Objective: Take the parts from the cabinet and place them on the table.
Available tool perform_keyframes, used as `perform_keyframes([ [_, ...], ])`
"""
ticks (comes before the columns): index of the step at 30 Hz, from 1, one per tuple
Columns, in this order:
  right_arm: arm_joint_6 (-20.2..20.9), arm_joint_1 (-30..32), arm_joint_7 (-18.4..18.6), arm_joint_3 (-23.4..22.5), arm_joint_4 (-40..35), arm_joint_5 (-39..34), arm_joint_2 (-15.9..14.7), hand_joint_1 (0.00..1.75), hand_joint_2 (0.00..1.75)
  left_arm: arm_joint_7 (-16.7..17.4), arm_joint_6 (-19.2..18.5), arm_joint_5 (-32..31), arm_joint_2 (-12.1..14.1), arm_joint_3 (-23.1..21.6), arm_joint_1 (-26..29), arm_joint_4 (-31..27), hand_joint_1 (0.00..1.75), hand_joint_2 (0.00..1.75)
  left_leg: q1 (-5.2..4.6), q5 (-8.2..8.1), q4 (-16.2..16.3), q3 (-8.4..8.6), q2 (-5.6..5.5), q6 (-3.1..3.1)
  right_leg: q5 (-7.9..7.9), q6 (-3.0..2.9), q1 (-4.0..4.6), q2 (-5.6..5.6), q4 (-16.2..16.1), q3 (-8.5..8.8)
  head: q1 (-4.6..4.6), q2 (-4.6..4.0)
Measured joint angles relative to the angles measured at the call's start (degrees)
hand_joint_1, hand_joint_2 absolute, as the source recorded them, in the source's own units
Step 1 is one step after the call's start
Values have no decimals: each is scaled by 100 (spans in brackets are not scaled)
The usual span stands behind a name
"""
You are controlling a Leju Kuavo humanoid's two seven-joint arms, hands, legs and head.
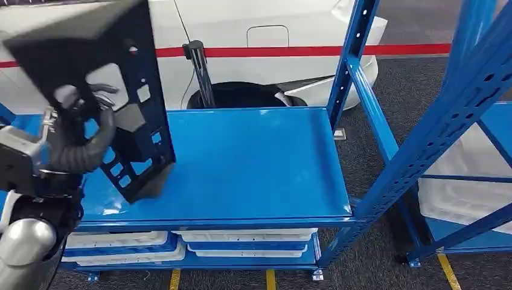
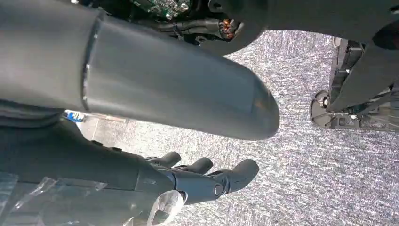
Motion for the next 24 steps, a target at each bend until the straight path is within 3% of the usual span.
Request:
perform_keyframes([
  [2,-31,0,17,0,0,0,11,0,0,176,490,-531,-75,136,-18,-194,175,175,0,0,0,-1,1,0,0,0,0,1,0,0,0,0],
  [6,-48,-2,33,4,0,7,41,0,0,315,967,-1172,-186,383,-22,-517,175,175,-5,-18,23,-14,0,20,0,5,-12,0,-7,-6,0,0],
  [12,-64,-3,6,42,0,35,90,0,0,453,1033,-1864,-348,707,7,-828,175,175,-9,-63,86,-48,1,86,-7,24,-14,-1,-6,-1,0,0],
  [15,-77,-5,-11,50,0,35,109,0,0,488,1039,-1986,-394,807,13,-935,175,175,-17,-24,60,-50,1,129,25,85,-10,0,-26,10,0,0],
  [16,-81,-6,-20,50,0,35,105,0,0,488,1039,-1997,-409,833,21,-964,175,175,74,32,-32,-6,24,136,-55,100,-22,2,19,7,0,0],
  [17,-88,-7,-22,50,0,35,105,0,0,490,1042,-1999,-433,849,11,-988,175,175,56,47,-69,8,21,151,-199,131,-3,1,173,-52,7,0],
  [19,-90,-2,-28,52,0,33,105,0,0,492,1044,-1988,-477,879,30,-1012,175,175,64,62,-67,-6,32,172,-726,172,-13,3,1068,-444,13,0],
  [20,-94,-2,-28,52,0,33,105,0,0,492,1044,-1981,-510,883,41,-1012,175,175,64,64,-62,-22,32,170,-917,194,-37,2,1545,-665,15,0],
  [21,-94,-2,-28,52,0,31,105,0,0,492,1044,-1982,-529,881,52,-1012,175,175,72,72,-57,-36,32,158,-963,222,-54,2,1833,-796,13,0],
  [22,-92,-2,-28,52,0,26,105,0,0,492,1044,-1982,-538,881,68,-1012,175,175,88,80,-54,-44,32,146,-857,254,-72,1,1809,-779,13,0],
  [23,-94,-2,-28,57,0,26,105,0,0,492,1044,-1982,-558,886,77,-1014,175,175,113,90,-39,-58,32,128,-644,285,-98,0,1531,-642,13,0],
  [24,-94,-2,-28,65,0,26,105,0,0,490,1044,-1984,-586,892,79,-1029,175,175,150,97,-16,-80,31,102,-367,316,-129,-1,1030,-389,13,0],
])
